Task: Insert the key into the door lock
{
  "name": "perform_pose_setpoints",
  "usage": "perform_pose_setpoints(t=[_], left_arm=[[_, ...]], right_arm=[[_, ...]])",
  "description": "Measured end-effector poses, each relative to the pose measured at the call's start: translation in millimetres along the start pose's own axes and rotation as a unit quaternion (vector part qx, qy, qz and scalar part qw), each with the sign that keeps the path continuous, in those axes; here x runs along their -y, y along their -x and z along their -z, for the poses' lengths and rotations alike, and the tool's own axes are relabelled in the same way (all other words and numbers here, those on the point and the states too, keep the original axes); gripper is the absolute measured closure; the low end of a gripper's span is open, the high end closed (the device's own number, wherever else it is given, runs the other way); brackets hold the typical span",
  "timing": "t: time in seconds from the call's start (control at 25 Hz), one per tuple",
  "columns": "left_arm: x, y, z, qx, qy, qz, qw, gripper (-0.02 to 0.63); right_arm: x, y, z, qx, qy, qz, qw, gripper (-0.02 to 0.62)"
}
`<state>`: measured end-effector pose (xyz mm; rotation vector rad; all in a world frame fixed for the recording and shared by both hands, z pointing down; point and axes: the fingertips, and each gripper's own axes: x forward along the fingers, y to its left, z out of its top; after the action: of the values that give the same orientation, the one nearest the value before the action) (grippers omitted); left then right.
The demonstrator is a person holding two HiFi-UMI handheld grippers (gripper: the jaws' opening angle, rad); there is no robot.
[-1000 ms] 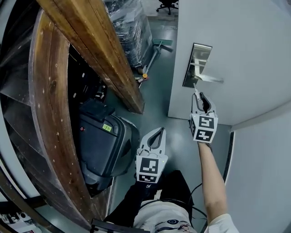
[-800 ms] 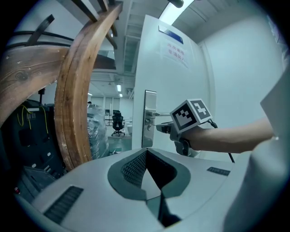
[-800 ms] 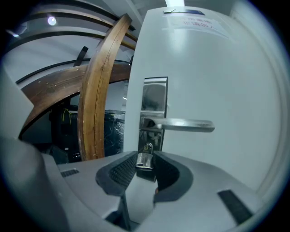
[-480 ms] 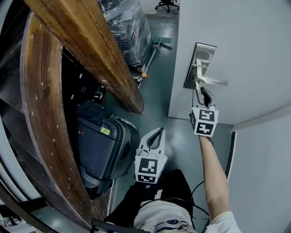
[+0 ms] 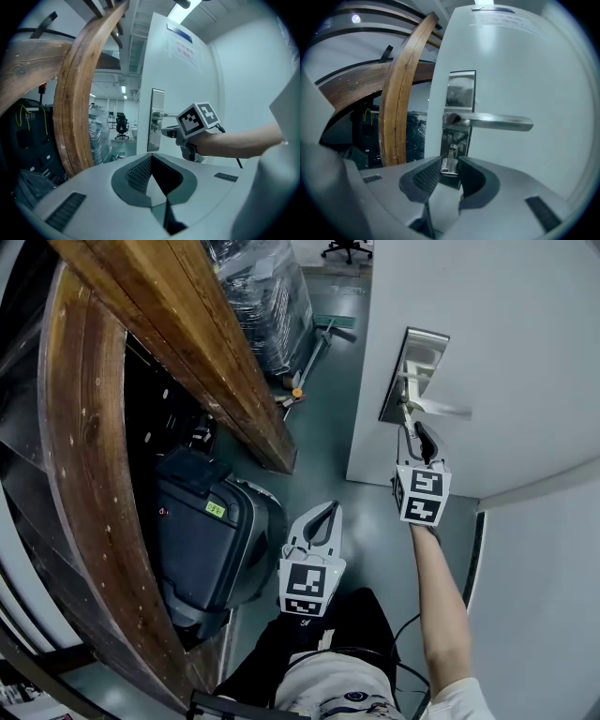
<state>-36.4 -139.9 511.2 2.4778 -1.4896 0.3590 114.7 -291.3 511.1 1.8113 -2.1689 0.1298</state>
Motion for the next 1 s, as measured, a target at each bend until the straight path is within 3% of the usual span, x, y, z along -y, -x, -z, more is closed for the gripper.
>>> perform_pose_setpoints(t=[0.48,1.0], left_arm=[[-7.4,-6.5,-4.5,0.008,0.001,-0.014,0.9999,0.604],[-67.0,-48.1,-17.2,0.035,0.004,-0.058,0.9977,0.604]], right_arm=[[1.0,-6.2,-2.5,0.000,-0.025,0.023,0.999,0.479],[-3.1,-10.4,2.1,0.036,-0.077,0.076,0.994,0.479]])
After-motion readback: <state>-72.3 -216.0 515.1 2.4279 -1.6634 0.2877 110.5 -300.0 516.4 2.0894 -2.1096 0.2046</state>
